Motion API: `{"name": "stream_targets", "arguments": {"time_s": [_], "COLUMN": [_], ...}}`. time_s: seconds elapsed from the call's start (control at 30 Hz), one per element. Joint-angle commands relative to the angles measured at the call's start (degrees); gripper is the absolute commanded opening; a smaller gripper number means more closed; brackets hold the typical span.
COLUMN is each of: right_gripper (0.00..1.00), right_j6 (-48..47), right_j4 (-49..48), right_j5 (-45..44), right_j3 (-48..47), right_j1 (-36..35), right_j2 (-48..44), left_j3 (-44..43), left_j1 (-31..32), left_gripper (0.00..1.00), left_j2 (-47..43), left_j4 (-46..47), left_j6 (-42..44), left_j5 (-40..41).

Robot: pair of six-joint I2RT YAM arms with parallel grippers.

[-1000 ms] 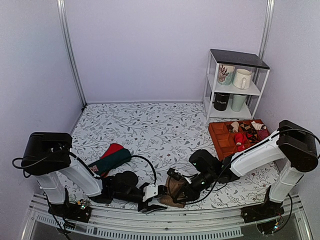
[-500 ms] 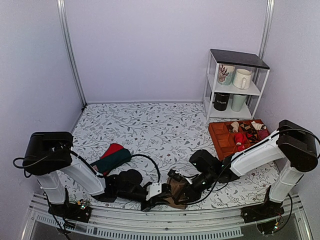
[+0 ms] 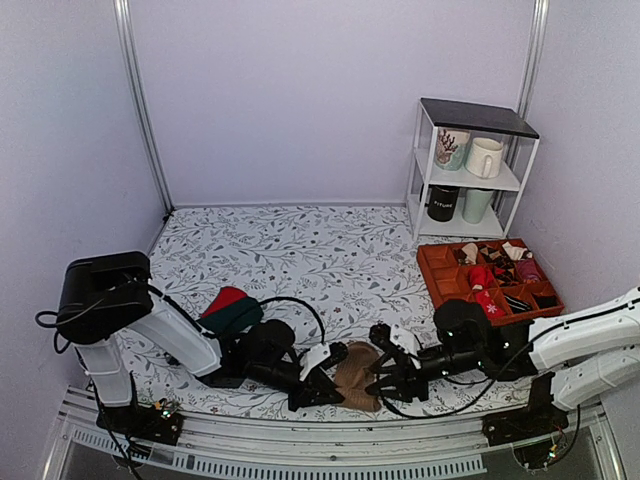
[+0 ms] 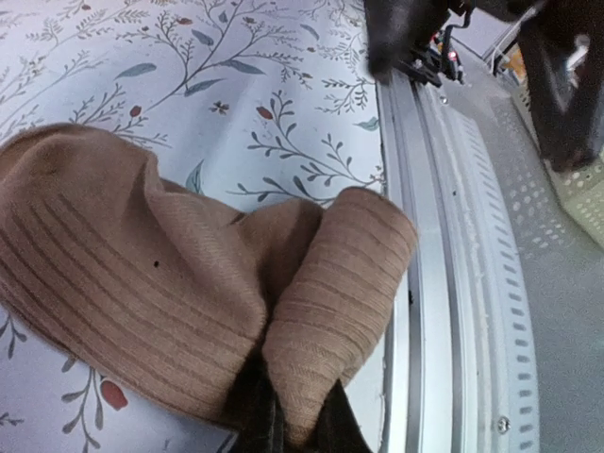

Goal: Roll the socks
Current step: Roll a pair of socks at the center of the board.

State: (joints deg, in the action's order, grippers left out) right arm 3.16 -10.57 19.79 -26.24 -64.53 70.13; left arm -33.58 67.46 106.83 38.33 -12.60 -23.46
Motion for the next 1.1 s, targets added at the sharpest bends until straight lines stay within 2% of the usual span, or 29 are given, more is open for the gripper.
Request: {"name": "stream_targets", "arguments": {"time_s": [0.0, 0.3, 0.53, 0.73, 0.87, 0.9, 1.0, 1.07], "right_gripper": [0.50, 0.51, 0.52, 0.42, 0.31, 0.27, 0.19, 0.15], "right_j6": [-11.25, -16.87, -18.50, -14.45, -9.91, -9.20, -6.03, -3.93], "right_j4": [-10.05, -12.54, -12.83, -11.04, -9.37, -8.62, -5.59, -5.13], "right_j5": [-10.82, -25.42, -25.97, -25.71, -25.43, -25.42, -25.45, -25.02], "right_j3": [6.13, 3.23, 1.92, 1.36, 0.72, 0.30, -1.68, -1.74], "right_j1": [-5.72, -14.86, -15.35, -15.51, -16.06, -16.10, -16.11, -16.14], "right_j2": [-2.82, 8.04, 11.66, 15.74, 18.03, 18.74, 20.93, 21.43], "left_j3": [3.96, 2.33, 2.41, 2.35, 2.07, 2.09, 2.56, 3.29], "left_j1": [-3.44, -4.02, -4.16, -4.35, -4.47, -4.53, -4.60, -4.52], "left_gripper": [0.00, 0.00, 0.00, 0.00, 0.00, 0.01, 0.25, 0.30], "left_j2": [5.27, 10.29, 11.01, 10.93, 11.12, 10.94, 8.43, 3.98], "left_j4": [-16.60, -17.46, -17.43, -17.11, -16.57, -16.15, -14.02, -11.77], "left_j6": [-5.91, -6.05, -5.68, -5.51, -5.10, -5.15, -4.90, -3.22], "left_j5": [-2.63, -4.86, -5.23, -5.25, -5.23, -5.15, -3.69, -2.29]}}
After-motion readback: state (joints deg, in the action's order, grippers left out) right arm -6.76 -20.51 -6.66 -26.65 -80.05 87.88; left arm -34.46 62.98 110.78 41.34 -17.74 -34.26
